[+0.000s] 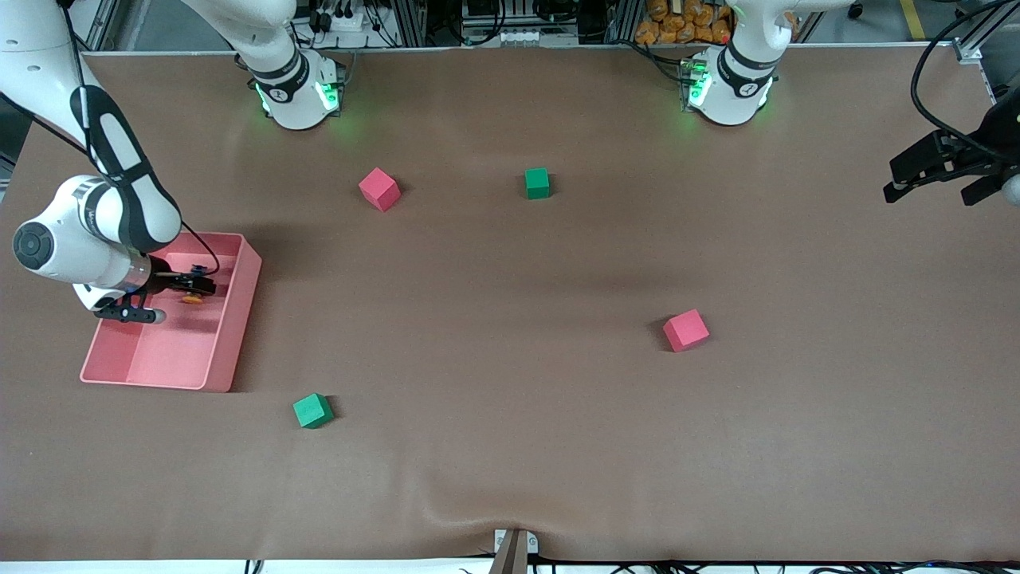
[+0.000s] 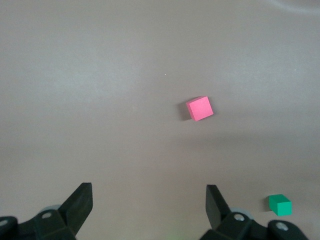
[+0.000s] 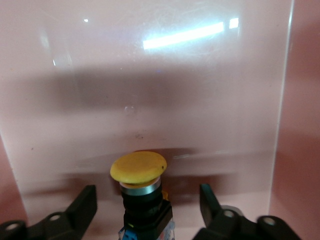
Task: Place and upright button with both arms
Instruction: 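Close the right gripper on the button's black body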
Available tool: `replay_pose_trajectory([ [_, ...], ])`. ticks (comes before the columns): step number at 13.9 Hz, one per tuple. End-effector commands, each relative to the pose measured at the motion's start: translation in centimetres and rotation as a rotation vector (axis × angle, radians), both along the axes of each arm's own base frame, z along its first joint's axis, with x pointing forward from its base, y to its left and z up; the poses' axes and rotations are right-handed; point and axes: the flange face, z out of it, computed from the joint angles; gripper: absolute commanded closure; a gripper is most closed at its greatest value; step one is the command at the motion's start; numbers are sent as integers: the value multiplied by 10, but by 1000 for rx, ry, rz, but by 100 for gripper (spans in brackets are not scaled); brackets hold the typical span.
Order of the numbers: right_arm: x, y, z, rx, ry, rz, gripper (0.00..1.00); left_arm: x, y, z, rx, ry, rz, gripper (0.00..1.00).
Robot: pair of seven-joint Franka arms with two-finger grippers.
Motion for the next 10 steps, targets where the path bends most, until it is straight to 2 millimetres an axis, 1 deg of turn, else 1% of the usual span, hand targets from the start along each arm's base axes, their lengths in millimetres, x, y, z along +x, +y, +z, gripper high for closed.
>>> replay_pose_trajectory([
  [1,0,-4,0,-2,-14,20,91,0,-1,0,-17,3,26,0],
  [3,1,-3,1,-3,-16,22,97,0,-1,-1,-17,2,26,0],
  [6,4,-3,8,-8,-27,25,100,0,-1,-1,-17,3,26,0],
  [8,9,-1,20,-14,-43,32,100,1,-1,-1,-17,2,26,0],
  [10,13,0,37,-19,-71,85,100,1,-2,-1,-17,2,23,0],
])
